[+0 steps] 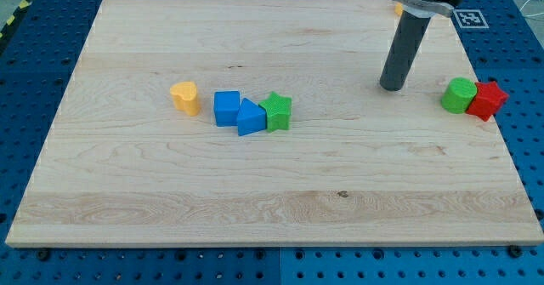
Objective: Separate the green star and the blue triangle
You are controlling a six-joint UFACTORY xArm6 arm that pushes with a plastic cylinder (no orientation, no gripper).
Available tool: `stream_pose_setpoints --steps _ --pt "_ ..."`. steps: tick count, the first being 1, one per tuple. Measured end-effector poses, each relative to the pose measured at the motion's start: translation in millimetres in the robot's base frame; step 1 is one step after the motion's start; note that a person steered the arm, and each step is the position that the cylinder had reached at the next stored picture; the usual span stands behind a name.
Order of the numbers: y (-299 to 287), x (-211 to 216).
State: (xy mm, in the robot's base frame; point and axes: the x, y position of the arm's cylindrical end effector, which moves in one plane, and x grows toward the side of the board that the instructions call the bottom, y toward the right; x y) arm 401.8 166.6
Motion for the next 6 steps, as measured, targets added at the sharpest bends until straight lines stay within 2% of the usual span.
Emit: stream_pose_setpoints --steps 3,6 --pt "-38.0 -10.0" --pt "-100.8 -12.2"
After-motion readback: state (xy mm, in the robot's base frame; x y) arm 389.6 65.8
